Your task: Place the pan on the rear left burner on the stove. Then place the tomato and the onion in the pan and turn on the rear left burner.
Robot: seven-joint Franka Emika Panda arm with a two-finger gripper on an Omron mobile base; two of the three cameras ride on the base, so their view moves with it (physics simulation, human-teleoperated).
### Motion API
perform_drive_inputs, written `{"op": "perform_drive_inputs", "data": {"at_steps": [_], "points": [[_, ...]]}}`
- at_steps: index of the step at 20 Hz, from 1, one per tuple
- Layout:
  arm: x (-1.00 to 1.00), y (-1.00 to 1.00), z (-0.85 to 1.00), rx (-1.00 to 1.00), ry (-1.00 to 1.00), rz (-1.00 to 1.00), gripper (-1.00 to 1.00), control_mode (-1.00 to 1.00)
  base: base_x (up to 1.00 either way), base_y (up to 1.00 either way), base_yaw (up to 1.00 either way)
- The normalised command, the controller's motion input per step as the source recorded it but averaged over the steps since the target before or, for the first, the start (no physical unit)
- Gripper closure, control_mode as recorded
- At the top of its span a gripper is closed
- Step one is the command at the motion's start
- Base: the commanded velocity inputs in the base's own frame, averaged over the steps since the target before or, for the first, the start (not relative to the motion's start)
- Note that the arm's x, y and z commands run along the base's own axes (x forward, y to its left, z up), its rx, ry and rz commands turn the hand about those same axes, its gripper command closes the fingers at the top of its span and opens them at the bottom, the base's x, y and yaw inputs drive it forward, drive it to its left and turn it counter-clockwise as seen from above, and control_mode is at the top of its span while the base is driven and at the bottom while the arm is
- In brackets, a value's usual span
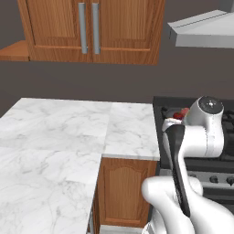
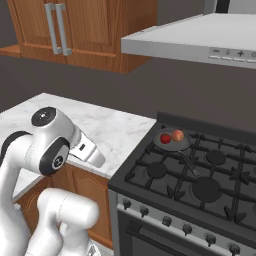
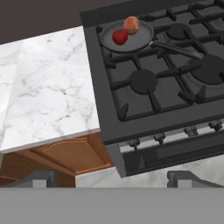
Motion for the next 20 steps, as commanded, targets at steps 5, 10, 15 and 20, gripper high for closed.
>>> {"op": "perform_drive_inputs", "data": {"at_steps": [5,10,15,20], "points": [[0.0,0.22,0.01,-0.06,0.03,0.0,-1.0,-1.0,0.0,0.0,0.0],[0.0,0.0,0.0,0.0,0.0,0.0,-1.0,-1.0,0.0,0.0,0.0],[-0.04,0.0,0.0,0.0,0.0,0.0,-1.0,-1.0,0.0,0.0,0.0],[-0.16,0.0,0.0,0.0,0.0,0.0,-1.0,-1.0,0.0,0.0,0.0]]}}
